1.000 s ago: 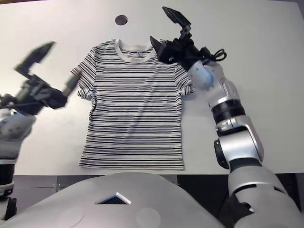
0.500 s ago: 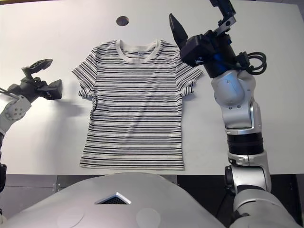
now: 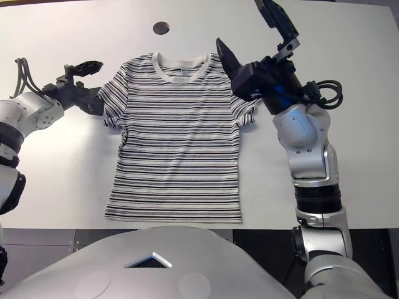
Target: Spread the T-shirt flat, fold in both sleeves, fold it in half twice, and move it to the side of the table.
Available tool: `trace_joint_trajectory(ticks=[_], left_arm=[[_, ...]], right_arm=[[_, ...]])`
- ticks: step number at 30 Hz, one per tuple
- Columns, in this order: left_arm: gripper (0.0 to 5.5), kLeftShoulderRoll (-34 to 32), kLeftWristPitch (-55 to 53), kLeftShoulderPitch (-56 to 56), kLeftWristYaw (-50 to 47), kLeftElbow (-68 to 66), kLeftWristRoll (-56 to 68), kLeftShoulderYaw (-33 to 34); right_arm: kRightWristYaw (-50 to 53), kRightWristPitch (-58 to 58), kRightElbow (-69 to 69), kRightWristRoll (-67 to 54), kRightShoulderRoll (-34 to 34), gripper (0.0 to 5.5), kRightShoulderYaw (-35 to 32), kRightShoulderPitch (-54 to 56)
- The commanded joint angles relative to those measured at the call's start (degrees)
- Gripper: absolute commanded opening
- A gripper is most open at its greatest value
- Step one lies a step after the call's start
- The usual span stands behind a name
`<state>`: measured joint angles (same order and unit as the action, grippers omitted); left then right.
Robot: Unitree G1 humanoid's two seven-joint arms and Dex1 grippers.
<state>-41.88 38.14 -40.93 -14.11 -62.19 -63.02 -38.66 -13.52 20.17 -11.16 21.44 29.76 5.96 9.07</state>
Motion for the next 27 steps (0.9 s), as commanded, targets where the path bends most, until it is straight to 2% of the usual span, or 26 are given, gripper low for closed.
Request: trace_joint_trajectory(ticks=[1,7,27], left_arm=[[4.32,0.6,2.8,3.2,2.2,-1.0,-0.5,-3.6],[4.32,-1.7,1.6,5.3,2.6,-0.7,1.7,-4.2],[0.97,-0.9,0.1,9.2,4.4,1.4,5.3,-5.0]], right_arm=[[-0.7,-0.8,-0.4,0.4,-0.5,4.02,0.3,-0.1],[-0.8,-1.1,0.1,0.4,-0.9,4.02,0.4,-0.1],[-0.8,-0.9,1.8,0.5,-1.6,3.97,0.6,0.3]])
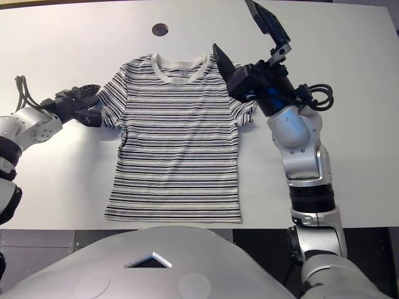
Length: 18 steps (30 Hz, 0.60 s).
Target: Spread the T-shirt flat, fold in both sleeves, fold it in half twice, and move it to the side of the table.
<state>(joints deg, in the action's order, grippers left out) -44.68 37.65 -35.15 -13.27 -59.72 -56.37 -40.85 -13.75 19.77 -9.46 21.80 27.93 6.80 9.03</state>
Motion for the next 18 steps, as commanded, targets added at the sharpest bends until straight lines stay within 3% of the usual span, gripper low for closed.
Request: trace_joint_trajectory(ticks=[1,7,18], left_arm=[[0.83,2.0,0.6,3.5,3.6,-1.0,-1.3,-2.7],[0.12,2.5,0.4,3.3,3.8,-1.5,-0.8,-2.6],[0.12,2.1,2.2,8.9,-1.8,4.8,7.6,4.1]], right_arm=[[-0.6,-0.5,0.0,0.1,0.3,3.97,-0.3,0.3],[-0.7,-0.8,0.0,0.0,0.4,3.97,-0.5,0.1],[0.5,-0.4,1.7,0.4,-0.3,3.97,-0.4,0.0]])
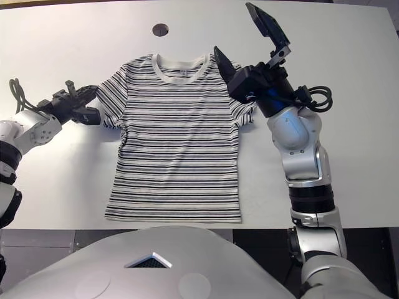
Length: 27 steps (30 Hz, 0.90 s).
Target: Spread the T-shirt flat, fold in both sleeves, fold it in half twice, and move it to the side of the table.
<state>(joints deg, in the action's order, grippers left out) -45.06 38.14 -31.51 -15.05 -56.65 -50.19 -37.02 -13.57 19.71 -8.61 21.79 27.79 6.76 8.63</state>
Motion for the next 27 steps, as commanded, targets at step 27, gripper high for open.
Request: trace_joint_trajectory(ticks=[27], left_arm=[[1.41,13.6,-1.4,6.7,2.4,11.5,7.2,5.8]], right_arm=[[6.8,1.9,17.2,3.6,2.9,3.97,-2.1,2.4]])
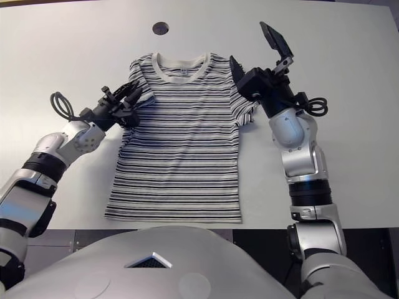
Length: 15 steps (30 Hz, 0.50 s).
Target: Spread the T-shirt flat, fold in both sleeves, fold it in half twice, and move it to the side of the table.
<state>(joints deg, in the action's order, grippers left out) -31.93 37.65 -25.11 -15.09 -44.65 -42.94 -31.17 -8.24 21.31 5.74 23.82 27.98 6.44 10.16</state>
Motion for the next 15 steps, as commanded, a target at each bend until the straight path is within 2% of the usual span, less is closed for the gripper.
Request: trace_joint_trajectory(ticks=[1,5,9,15], left_arm=[[1.56,0.3,-0.9,0.6,2.8,-0.3,0.2,0.1],[2.24,-0.3,-1.0,1.7,3.1,1.1,0.8,1.2],[2.78,-0.9,-1.8,2.9,0.2,5.3,2.1,4.8],[2.82,-0.1,-1.6,5.4,0.0,12.0,6.0,9.9]], right_arm=[[1.8,0.2,3.3,1.8,3.3,3.97,-2.3,0.9],[4.6,-0.9,6.7,5.9,8.1,3.97,-4.2,1.3],[6.5,-2.0,15.4,15.2,14.4,3.97,-0.4,2.5],[6.4,0.5,26.8,20.0,15.4,3.97,7.0,5.9]])
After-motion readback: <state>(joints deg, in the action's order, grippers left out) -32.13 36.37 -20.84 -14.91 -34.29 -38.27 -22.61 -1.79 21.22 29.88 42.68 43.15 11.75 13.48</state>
